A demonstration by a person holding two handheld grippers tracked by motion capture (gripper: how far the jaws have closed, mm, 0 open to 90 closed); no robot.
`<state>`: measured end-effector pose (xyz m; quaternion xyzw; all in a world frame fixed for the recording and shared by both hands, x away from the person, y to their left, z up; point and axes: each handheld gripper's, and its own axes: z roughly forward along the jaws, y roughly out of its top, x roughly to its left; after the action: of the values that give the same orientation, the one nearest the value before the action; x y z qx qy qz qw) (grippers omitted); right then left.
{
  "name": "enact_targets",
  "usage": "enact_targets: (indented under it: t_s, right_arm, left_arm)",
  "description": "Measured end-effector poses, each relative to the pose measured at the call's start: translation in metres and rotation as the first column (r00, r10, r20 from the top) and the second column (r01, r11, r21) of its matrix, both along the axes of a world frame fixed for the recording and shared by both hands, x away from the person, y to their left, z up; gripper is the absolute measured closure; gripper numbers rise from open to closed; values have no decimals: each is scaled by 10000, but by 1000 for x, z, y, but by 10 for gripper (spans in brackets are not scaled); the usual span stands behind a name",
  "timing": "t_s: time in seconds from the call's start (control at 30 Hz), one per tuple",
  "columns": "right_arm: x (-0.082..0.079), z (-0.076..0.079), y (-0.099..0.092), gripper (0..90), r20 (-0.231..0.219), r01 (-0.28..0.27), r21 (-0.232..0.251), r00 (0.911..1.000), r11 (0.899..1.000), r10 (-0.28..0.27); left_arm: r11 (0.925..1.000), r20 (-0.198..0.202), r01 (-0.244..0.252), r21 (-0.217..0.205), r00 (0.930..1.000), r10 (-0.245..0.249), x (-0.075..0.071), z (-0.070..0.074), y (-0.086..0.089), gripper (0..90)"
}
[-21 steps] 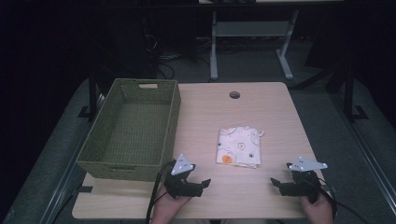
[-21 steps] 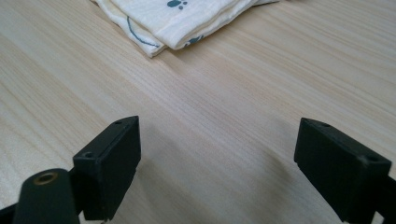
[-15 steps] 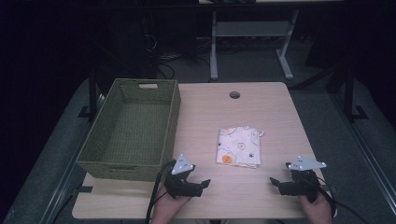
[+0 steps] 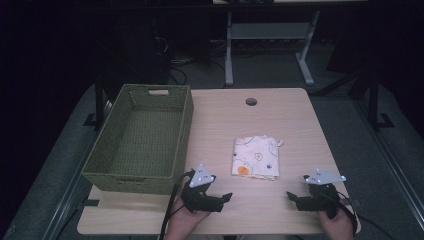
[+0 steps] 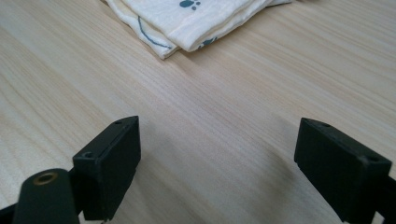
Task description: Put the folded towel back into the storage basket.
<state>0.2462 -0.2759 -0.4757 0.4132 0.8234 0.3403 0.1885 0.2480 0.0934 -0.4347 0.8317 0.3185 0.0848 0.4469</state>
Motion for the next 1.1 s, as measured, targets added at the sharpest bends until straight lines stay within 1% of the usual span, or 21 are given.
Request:
enact_targets:
  t_s: [0.07, 0.1, 0.23, 0.3, 0.33, 0.37, 0.43, 0.6, 0.67, 0.73, 0.83, 0.9, 1.0, 1.1]
  right_arm:
    - [0, 1, 0, 142, 1, 45, 2, 10000, 10000, -45]
    - [-1, 1, -1, 142, 69, 40, 71, 10000, 10000, -40]
    - [-1, 2, -2, 142, 74, 76, 178, 9999, 9998, -78]
    - [-1, 3, -3, 142, 170, 36, 178, 9998, 9998, -39]
    - [-1, 3, -3, 142, 166, 70, 235, 9998, 9997, -74]
    - [-1, 3, -3, 142, 197, 65, 284, 9998, 9996, -71]
    - [-2, 4, -4, 142, 244, 92, 342, 9997, 9994, -101]
    - [-2, 6, -5, 142, 290, 70, 506, 9995, 9987, -85]
    - [-2, 7, -6, 142, 332, 85, 547, 9994, 9985, -103]
    - [-2, 8, -7, 142, 353, 70, 663, 9993, 9978, -93]
    - [-2, 9, -8, 142, 351, 69, 837, 9993, 9965, -98]
    - [-2, 9, -9, 142, 414, 70, 863, 9991, 9962, -106]
    - [-1, 9, -10, 142, 384, 88, 924, 9992, 9957, -124]
    - [-1, 9, -10, 142, 347, 79, 946, 9993, 9955, -112]
  left_arm:
    - [10000, -21, 38, 45, 10000, -38, 2, 1, -2, 218]
    - [9999, -20, 45, 155, 10000, -44, 4, 2, -4, 218]
    - [9980, 18, 255, 580, 9997, -256, 15, 8, -13, 219]
    - [9973, -21, 261, 683, 9997, -260, 21, 10, -18, 219]
    - [9973, -21, 261, 683, 9997, -260, 21, 10, -18, 219]
    - [9956, -21, 352, 872, 9994, -352, 28, 13, -23, 219]
    - [9935, 6, 458, 1044, 9989, -461, 34, 17, -30, 219]
    - [9877, 41, 647, 1426, 9978, -660, 46, 24, -46, 219]
    - [9839, 23, 776, 1612, 9969, -790, 53, 26, -54, 219]
    - [9809, -113, 864, 1744, 9962, -858, 60, 28, -61, 221]
    - [9724, -220, 1048, 2086, 9945, -1025, 69, 28, -72, 236]
    - [9685, -302, 1089, 2240, 9940, -1048, 75, 28, -78, 240]
    - [9645, -489, 1164, 2372, 9930, -1079, 84, 26, -89, 243]
    - [9576, -572, 1223, 2611, 9922, -1111, 92, 23, -99, 253]
